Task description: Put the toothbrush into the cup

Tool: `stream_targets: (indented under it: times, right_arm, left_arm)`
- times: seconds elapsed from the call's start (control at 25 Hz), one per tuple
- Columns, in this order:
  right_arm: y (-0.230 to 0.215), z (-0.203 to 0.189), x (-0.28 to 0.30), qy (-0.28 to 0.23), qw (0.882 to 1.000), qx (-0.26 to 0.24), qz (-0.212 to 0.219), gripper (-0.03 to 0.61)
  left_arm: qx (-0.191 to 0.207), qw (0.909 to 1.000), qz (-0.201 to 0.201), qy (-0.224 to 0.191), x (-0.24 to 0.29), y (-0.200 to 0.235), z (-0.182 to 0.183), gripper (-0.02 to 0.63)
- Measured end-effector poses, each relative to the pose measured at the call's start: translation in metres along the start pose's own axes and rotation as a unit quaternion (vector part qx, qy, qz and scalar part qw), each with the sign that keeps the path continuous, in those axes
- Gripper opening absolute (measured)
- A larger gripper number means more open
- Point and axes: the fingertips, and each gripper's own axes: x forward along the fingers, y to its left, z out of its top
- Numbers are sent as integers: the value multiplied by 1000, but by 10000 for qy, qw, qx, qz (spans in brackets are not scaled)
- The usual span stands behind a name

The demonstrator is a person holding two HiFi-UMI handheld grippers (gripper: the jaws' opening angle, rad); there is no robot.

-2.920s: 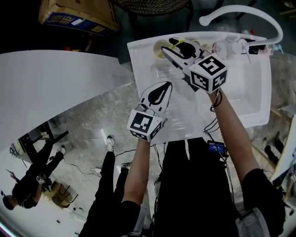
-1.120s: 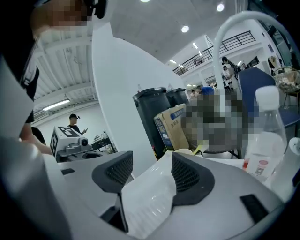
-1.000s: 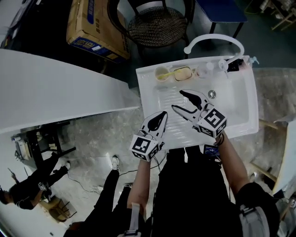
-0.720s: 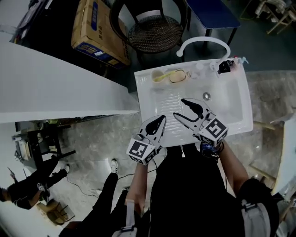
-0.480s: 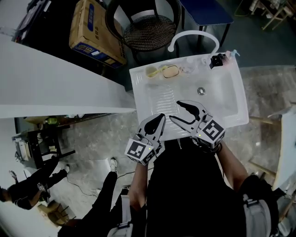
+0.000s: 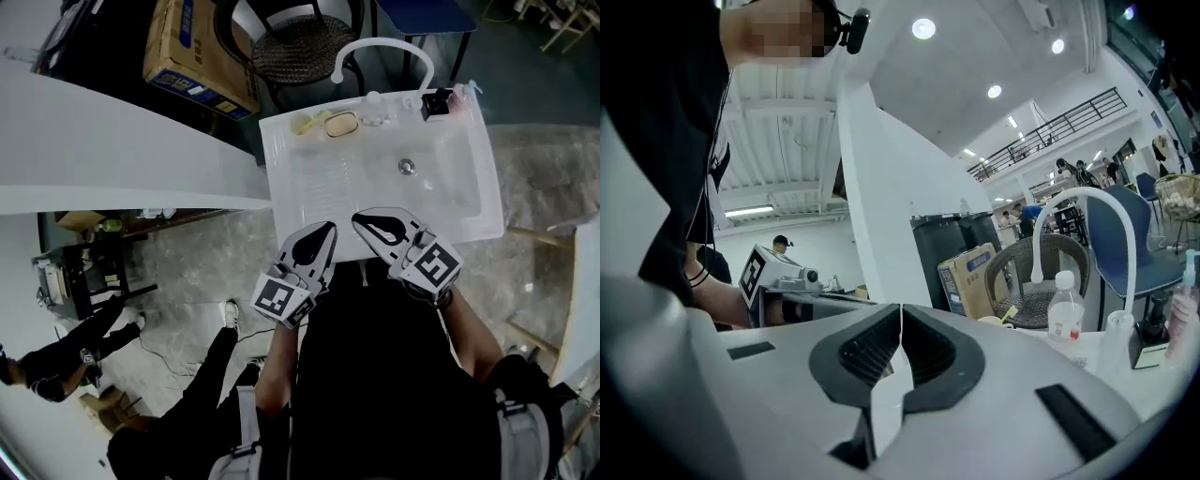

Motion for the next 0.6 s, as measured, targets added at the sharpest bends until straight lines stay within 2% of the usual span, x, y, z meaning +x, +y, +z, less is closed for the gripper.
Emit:
stream_targets:
  times: [0.24, 0.48, 0.6]
  right_arm:
    - [4, -7, -10, 26, 9994, 139, 330, 15]
    - [9, -13, -21, 75, 9983, 320, 487, 14]
    - [16, -11, -29, -127, 9982, 432, 396, 14]
  left_arm:
    - [-54, 9996, 257, -79, 2, -12, -2, 9]
    - [-22, 9997, 210, -81, -6, -33, -3, 9]
    - [79, 9999, 116, -41, -13, -41, -10, 9]
